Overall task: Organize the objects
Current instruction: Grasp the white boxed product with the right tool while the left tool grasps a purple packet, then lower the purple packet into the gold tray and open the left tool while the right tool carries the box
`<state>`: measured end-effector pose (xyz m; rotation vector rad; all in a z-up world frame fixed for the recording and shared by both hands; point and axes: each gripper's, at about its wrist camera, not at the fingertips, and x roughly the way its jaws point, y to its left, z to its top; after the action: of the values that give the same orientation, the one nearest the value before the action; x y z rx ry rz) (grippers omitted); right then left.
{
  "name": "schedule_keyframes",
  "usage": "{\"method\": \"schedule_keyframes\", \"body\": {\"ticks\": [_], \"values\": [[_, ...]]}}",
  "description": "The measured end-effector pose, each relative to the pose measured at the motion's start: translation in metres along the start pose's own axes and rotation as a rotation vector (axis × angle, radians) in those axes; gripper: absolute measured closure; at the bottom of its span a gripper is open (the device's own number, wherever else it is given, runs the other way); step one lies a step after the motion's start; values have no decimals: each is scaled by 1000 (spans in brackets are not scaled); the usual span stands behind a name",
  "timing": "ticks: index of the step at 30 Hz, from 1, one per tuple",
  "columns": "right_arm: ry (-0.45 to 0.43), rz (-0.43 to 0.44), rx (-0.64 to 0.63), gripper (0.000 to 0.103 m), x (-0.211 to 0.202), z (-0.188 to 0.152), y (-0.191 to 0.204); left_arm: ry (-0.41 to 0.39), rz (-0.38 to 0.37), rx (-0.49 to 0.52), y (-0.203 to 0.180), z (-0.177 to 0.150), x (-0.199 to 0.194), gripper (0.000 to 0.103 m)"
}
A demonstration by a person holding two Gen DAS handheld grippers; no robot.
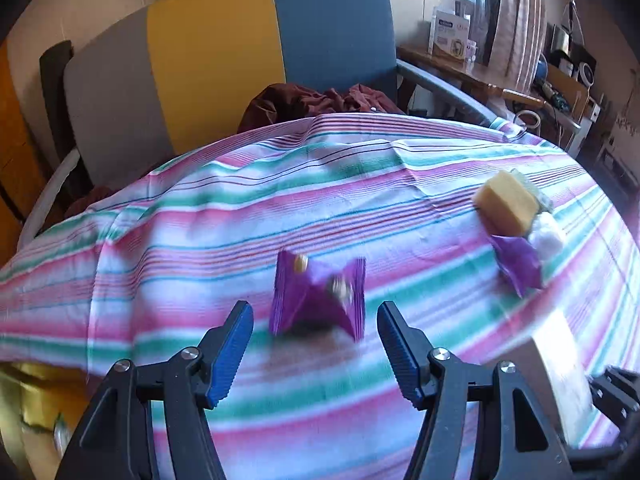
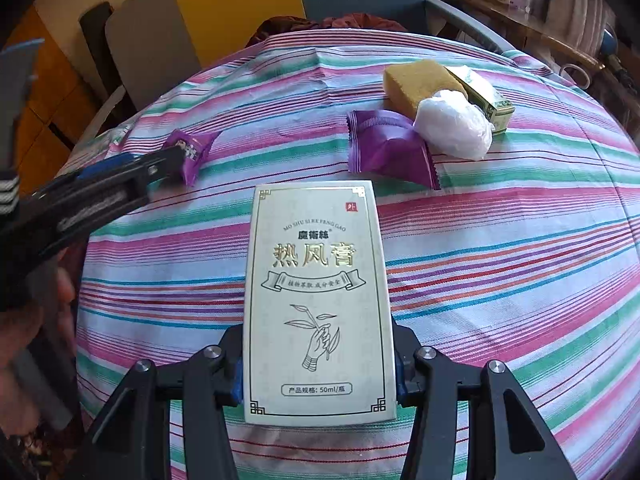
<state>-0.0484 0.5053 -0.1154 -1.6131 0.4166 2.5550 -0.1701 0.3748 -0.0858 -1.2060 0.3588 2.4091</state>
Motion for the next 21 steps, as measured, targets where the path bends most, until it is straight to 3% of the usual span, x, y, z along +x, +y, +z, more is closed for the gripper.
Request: {"method": "schedule_keyframes", "body": {"ticks": [4, 8, 16, 21], "values": [[3, -4, 3, 51, -1, -1, 2, 12, -26, -35, 1, 7, 18, 39], [2, 21, -19, 51, -1, 0, 3, -5, -4, -28, -3, 7, 30, 47], [-1, 75, 27, 51, 3, 5, -6, -105, 18, -21, -3, -14, 16, 57], [-11, 72, 15, 51, 2, 6, -5, -106, -46, -90, 9, -32, -10, 59]]}}
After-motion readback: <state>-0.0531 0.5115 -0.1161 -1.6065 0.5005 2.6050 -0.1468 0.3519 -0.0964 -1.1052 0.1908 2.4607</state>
